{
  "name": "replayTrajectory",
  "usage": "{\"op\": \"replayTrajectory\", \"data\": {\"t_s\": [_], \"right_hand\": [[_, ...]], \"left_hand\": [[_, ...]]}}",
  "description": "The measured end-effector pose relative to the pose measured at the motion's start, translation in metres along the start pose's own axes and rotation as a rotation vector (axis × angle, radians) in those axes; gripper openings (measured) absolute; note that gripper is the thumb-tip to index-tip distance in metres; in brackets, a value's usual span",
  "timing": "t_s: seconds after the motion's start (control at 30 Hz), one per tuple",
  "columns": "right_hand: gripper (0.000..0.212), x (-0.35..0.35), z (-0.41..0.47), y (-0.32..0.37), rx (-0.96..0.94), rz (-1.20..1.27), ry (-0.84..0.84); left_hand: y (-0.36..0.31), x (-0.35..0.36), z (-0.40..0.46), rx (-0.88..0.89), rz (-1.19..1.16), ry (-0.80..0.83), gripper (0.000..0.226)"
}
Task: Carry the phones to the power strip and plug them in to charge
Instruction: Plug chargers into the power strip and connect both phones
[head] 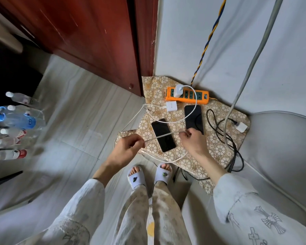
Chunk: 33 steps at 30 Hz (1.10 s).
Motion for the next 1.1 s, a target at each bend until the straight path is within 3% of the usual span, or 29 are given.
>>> {"op": "replayTrajectory", "data": {"t_s": [0.07,0.17,0.23,0.3,0.37,0.5,0.6,0.67,0.77,0.83,0.93,1.0,1.1], "right_hand": [[0.008,0.000,0.001,0.000,0.211,0.512,0.130],[0.016,-0.006,-0.002,0.008,0.470,1.434,0.216],[0.011,-0.007,-0.001,0.012,0.591,1.589,0.183],[0.011,-0.006,-0.003,0.014,0.655,1.476,0.219],[0.012,-0.006,-0.005,0.016,0.596,1.244,0.335],[0.013,-0.006,-0.013,0.021,0.224,0.766,0.584],[0.010,0.004,-0.026,0.025,0.005,0.359,0.647],[0.013,0.010,-0.032,0.023,-0.013,0.280,0.677],[0.017,0.013,-0.031,0.012,0.036,0.317,0.705],[0.022,0.012,-0.021,0.006,0.109,0.497,0.674],[0.034,0.009,-0.001,0.006,0.291,0.766,0.627],[0.042,0.009,0.010,0.011,0.336,0.879,0.716],[0.042,0.010,0.020,0.022,0.357,1.017,0.796]], "left_hand": [[0.006,-0.001,-0.006,-0.065,-0.041,0.061,0.026],[0.021,0.002,-0.014,-0.192,-0.010,0.189,0.033],[0.031,0.005,-0.018,-0.267,0.128,0.283,0.031],[0.037,0.006,-0.016,-0.327,0.270,0.343,0.025],[0.036,0.008,-0.005,-0.372,0.223,0.308,0.025],[0.018,0.016,0.023,-0.554,-0.395,0.073,0.027],[0.005,0.022,0.040,-0.501,-0.644,0.116,0.030],[-0.002,0.023,0.049,-0.393,-0.693,0.095,0.028],[-0.004,0.025,0.056,-0.280,-0.591,-0.038,0.021],[-0.001,0.027,0.049,-0.234,-0.448,-0.026,0.021],[0.004,0.031,0.027,-0.191,-0.266,0.209,0.020],[0.008,0.033,0.018,-0.202,-0.192,0.365,0.016],[0.011,0.034,0.016,-0.225,-0.128,0.475,0.017]]}}
Point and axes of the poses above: each hand's wrist, its own z-axis towards the middle knuckle, its own x-axis out of the palm, y = z × x, the point moved 1 cm from there along z, towards the middle knuckle, and after that the axes turned 4 degrees about x, right-handed, at the moved point
